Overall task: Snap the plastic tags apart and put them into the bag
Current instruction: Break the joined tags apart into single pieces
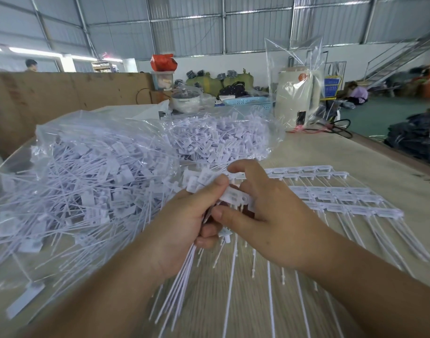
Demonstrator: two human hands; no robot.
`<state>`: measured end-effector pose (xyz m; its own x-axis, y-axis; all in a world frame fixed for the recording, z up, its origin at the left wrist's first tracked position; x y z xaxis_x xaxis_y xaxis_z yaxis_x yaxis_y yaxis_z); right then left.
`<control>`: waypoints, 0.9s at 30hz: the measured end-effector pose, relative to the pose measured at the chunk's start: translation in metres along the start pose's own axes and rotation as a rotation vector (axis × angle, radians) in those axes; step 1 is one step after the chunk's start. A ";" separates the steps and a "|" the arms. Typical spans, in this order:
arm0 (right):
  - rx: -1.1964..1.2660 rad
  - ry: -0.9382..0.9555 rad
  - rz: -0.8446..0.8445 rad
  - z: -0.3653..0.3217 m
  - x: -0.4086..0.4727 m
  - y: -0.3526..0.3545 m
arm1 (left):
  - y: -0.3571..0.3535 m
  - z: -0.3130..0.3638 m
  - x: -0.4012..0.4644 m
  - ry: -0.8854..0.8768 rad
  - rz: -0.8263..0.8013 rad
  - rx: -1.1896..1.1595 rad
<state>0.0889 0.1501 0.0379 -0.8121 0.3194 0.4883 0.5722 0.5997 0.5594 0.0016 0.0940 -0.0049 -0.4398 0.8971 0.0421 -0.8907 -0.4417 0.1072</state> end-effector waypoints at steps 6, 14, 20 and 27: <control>0.007 0.002 -0.050 -0.001 -0.001 -0.008 | -0.002 0.006 -0.003 -0.057 0.025 0.067; -0.094 -0.020 -0.082 0.005 0.001 -0.001 | 0.020 0.006 -0.002 -0.052 0.250 0.009; -0.172 -0.007 -0.165 0.004 0.002 -0.004 | 0.019 0.010 -0.003 -0.064 0.147 0.113; -0.254 0.024 -0.073 -0.006 0.002 0.001 | 0.016 0.012 -0.003 -0.069 0.175 0.081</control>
<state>0.0884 0.1466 0.0432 -0.8510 0.2629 0.4546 0.5251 0.4165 0.7422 -0.0102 0.0843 0.0089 -0.5759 0.8063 0.1351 -0.7879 -0.5915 0.1716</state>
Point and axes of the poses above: each hand's wrist, its own x-axis towards the middle knuckle, its own y-axis out of the back of the hand, z = x × y, the point moved 9 cm from there along x, towards the middle knuckle, and after that the axes turned 11 degrees about x, right-handed, at the moved point
